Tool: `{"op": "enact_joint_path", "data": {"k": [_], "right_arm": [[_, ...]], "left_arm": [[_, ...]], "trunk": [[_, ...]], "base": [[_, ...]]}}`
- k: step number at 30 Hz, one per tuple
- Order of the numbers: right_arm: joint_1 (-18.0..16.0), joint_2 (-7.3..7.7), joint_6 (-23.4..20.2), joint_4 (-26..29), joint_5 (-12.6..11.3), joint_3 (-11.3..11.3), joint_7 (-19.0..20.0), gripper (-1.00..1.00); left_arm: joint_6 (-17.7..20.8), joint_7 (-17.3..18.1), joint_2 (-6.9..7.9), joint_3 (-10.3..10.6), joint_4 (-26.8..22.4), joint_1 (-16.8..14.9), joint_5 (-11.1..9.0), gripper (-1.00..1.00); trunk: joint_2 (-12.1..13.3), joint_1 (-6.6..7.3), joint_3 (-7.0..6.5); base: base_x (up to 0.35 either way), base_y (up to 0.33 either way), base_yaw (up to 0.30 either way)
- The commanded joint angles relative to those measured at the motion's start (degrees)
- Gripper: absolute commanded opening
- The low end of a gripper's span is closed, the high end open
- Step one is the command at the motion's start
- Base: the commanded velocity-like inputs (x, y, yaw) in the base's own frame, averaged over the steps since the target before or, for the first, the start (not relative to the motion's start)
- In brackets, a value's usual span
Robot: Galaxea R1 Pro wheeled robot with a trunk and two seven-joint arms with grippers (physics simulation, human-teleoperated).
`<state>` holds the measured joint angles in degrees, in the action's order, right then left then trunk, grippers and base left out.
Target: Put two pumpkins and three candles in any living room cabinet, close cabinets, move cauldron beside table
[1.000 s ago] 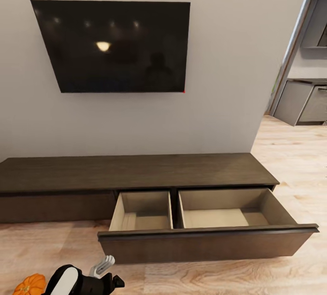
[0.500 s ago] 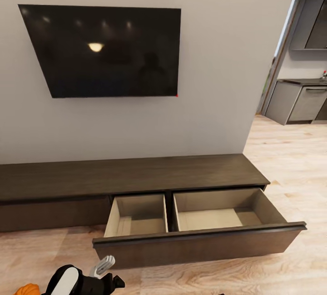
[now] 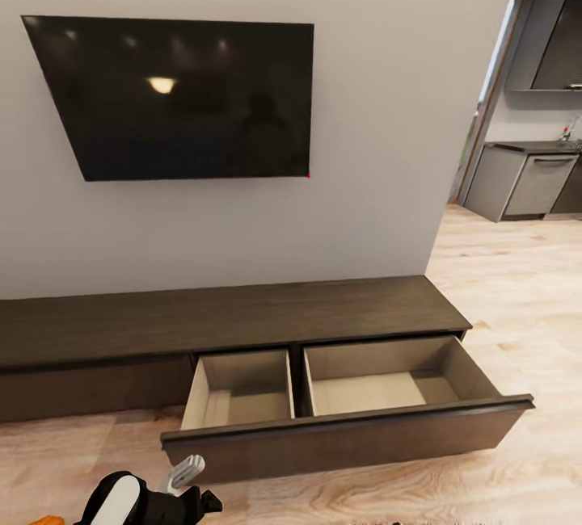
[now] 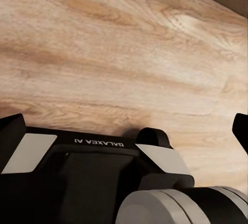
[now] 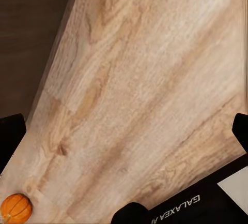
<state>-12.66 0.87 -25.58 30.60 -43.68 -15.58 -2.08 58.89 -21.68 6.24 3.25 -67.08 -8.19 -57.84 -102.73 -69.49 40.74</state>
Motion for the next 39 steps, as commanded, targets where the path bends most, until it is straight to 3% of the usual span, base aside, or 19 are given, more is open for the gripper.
{"op": "enact_joint_path", "data": {"k": [1, 39], "right_arm": [[0.0, 0.0, 0.0, 0.0, 0.0, 0.0, 0.0, 1.0], [0.0, 0.19, 0.1, -0.5, -0.1, -0.1, 0.3, 1.0]], "left_arm": [[0.0, 0.0, 0.0, 0.0, 0.0, 0.0, 0.0, 1.0], [0.0, 0.1, 0.03, 0.0, -0.1, 0.0, 0.1, 1.0]], "trunk": [[0.0, 0.0, 0.0], [0.0, 0.0, 0.0]], "base": [[0.0, 0.0, -0.243], [0.0, 0.0, -0.285]]}}
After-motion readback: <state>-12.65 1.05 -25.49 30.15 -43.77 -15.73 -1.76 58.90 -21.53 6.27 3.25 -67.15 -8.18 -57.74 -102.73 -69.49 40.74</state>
